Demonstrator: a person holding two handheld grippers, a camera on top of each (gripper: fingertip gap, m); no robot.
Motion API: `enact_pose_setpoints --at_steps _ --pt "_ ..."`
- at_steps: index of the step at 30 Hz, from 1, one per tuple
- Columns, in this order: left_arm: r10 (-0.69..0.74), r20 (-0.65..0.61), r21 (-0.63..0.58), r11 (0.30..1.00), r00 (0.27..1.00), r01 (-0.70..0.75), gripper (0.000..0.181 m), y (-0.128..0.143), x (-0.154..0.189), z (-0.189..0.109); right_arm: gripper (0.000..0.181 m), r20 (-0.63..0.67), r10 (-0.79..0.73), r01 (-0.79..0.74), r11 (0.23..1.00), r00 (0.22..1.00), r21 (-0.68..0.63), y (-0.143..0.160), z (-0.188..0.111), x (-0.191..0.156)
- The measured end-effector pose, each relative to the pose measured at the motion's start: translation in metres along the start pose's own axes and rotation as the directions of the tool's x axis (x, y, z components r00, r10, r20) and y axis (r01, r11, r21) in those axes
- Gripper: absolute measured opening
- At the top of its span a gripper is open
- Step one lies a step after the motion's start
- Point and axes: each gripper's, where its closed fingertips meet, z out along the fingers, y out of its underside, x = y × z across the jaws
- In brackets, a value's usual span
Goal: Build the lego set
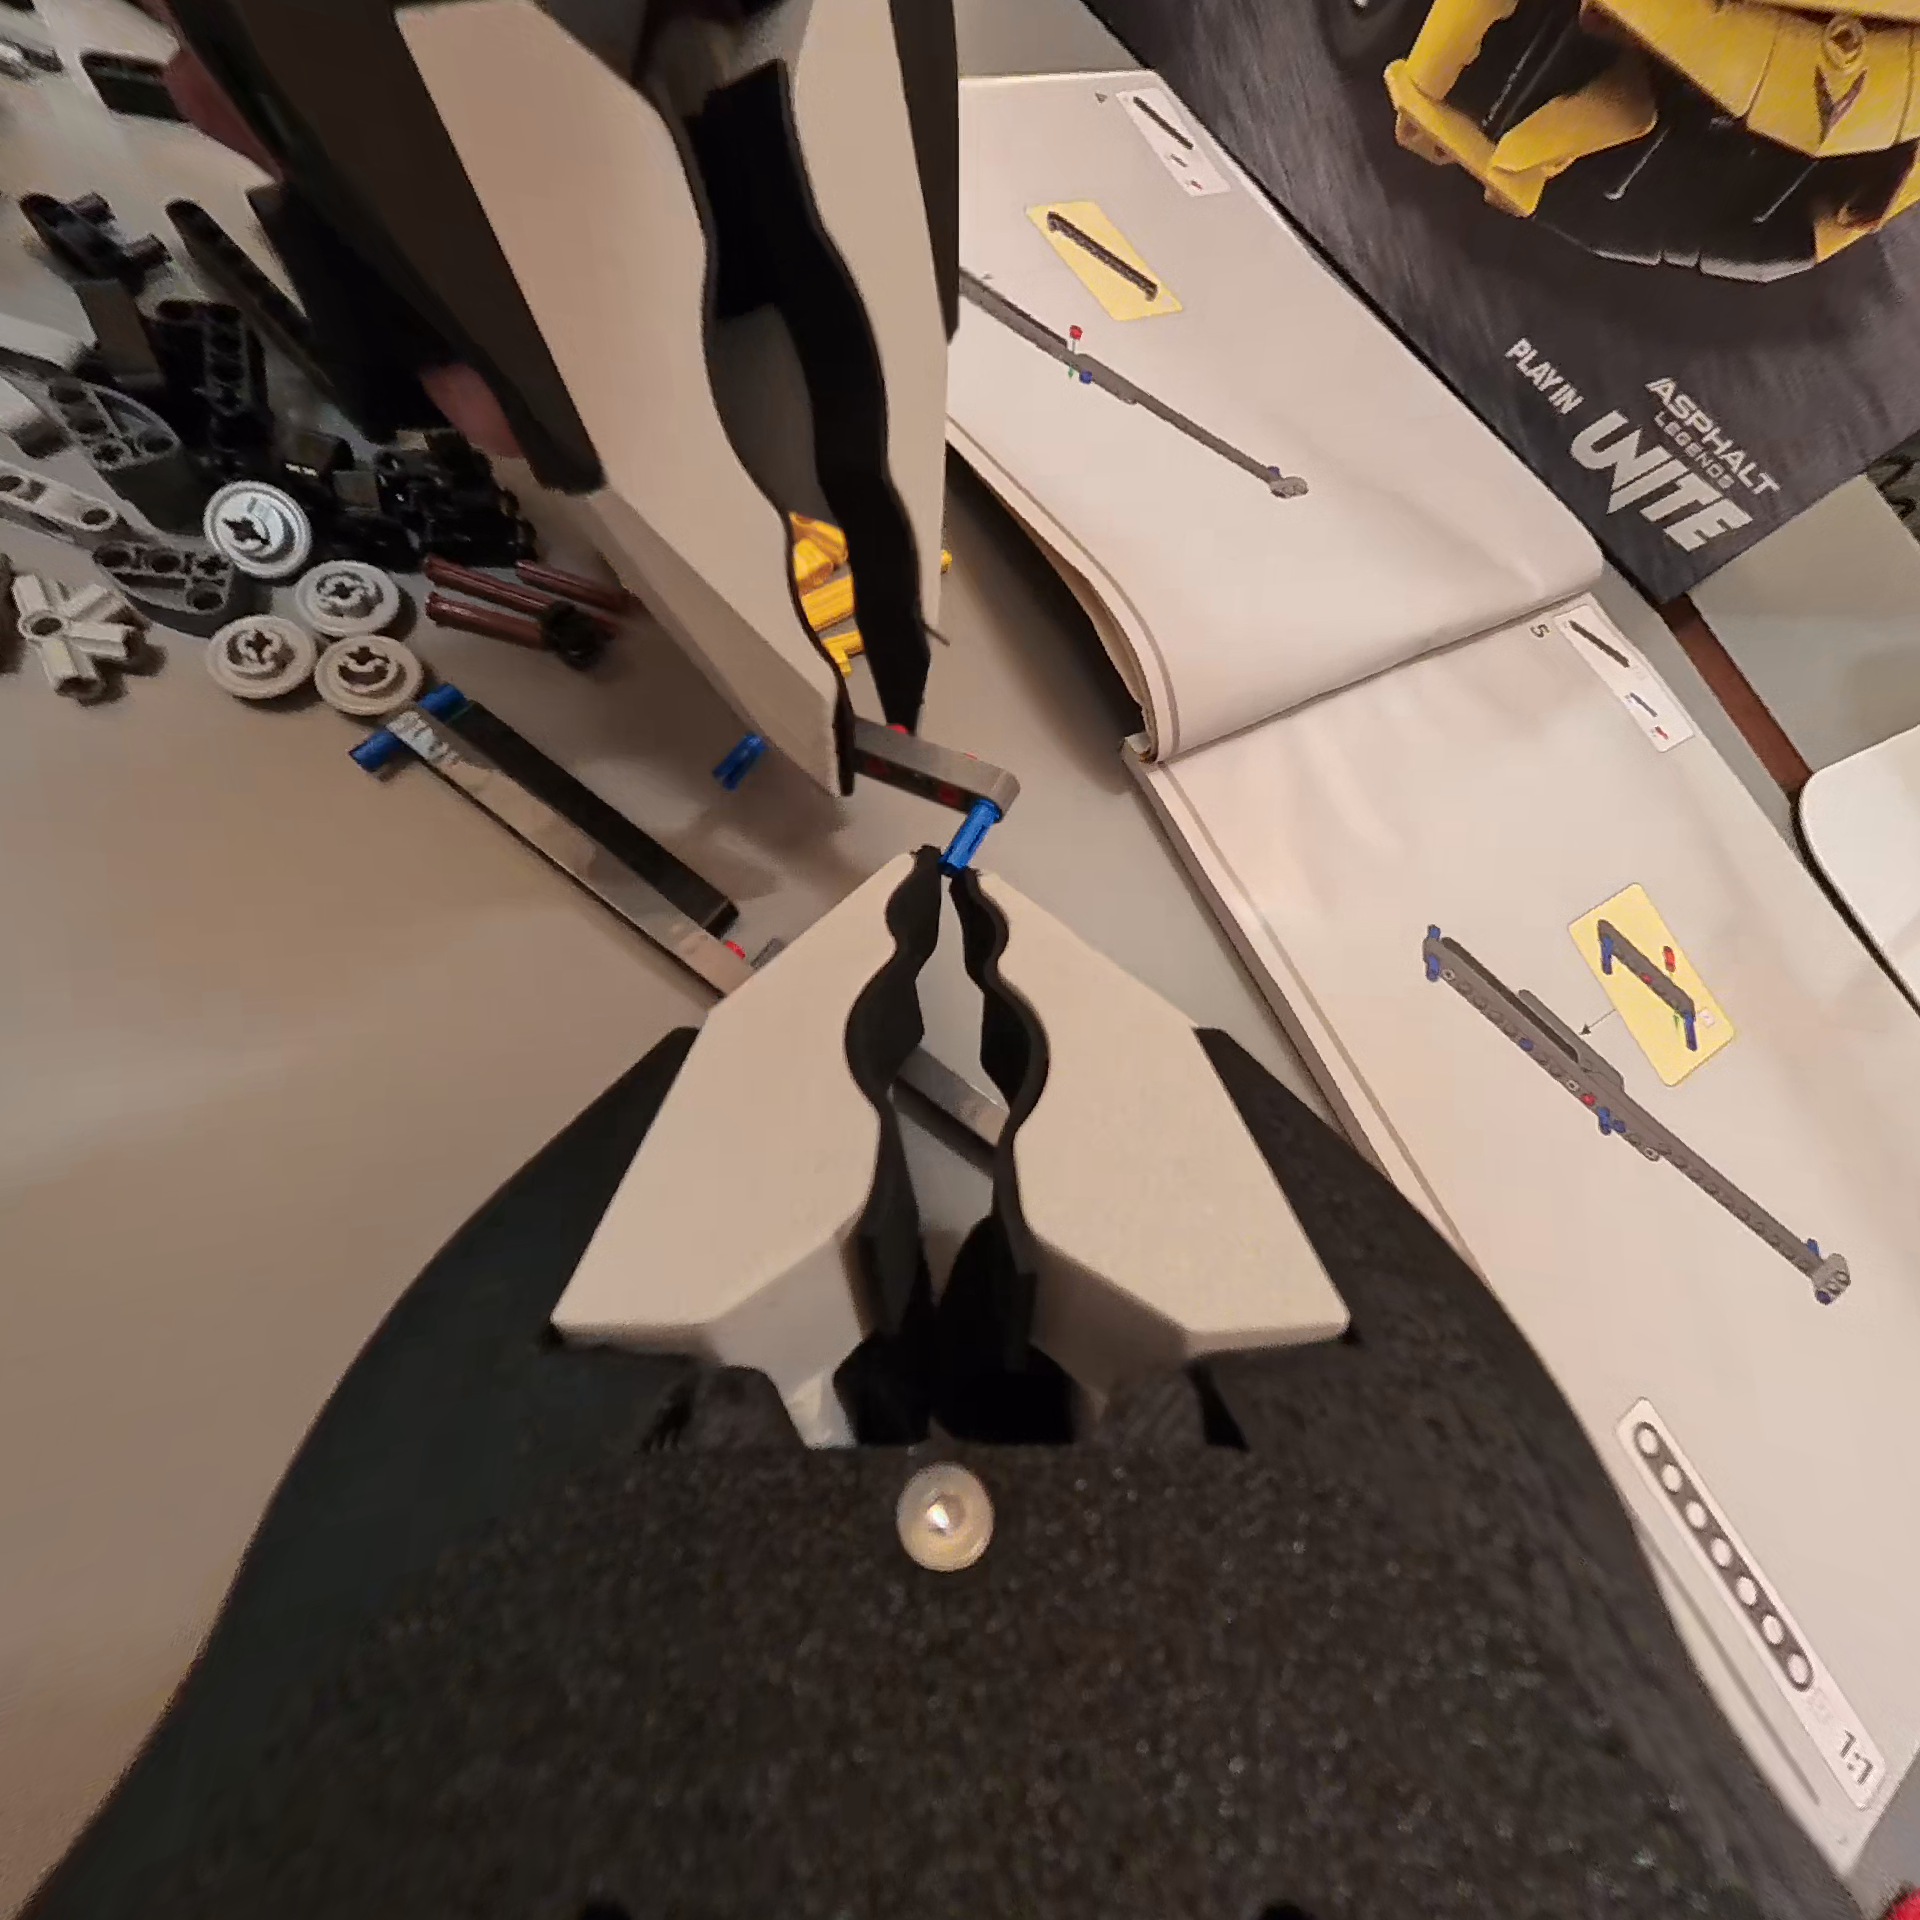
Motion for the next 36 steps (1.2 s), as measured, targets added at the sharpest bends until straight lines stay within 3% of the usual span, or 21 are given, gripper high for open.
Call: enact_pose_setpoints --at_steps 3,7,12,14,19,22,36 --pt "0.007 0.01 -0.021 1.0 1.0 -0.007 0.007 0.005 -0.002 0.002 0.003 0.001 0.015 -0.015 1.0 1.0 -0.005 0.002 0.0 0.002" --pt "0.014 0.007 -0.064 0.998 1.0 -0.014 0.006 0.015 -0.002 0.006 0.004 0.1 0.076 -0.072 0.996 0.992 -0.049 0.012 0.004 -0.012" --pt "0.08 0.065 -0.146 0.987 0.995 -0.07 0.007 0.028 -0.006 0.004 0.046 0.212 0.069 -0.06 0.997 0.975 -0.049 0.013 -0.008 -0.022" --pt "0.087 0.055 -0.143 0.987 0.995 -0.078 0.006 0.027 0.0 0.003 0.056 0.228 0.045 -0.038 0.999 0.973 -0.036 0.012 -0.012 -0.022" --pt "0.114 0.051 -0.18 0.978 0.992 -0.103 0.007 0.031 0.007 0.008 0.053 0.254 -0.022 0.041 0.997 0.967 -0.067 0.025 -0.011 -0.028" --pt "0.098 0.067 -0.191 0.978 0.993 -0.084 0.007 0.031 0.007 0.008 0.041 0.238 -0.06 0.086 0.991 0.969 -0.1 0.034 -0.008 -0.026" --pt "0.093 0.085 -0.227 0.971 0.992 -0.071 0.008 0.032 0.014 0.008 0.026 0.208 -0.1 0.119 0.989 0.973 -0.084 0.03 -0.004 -0.028"
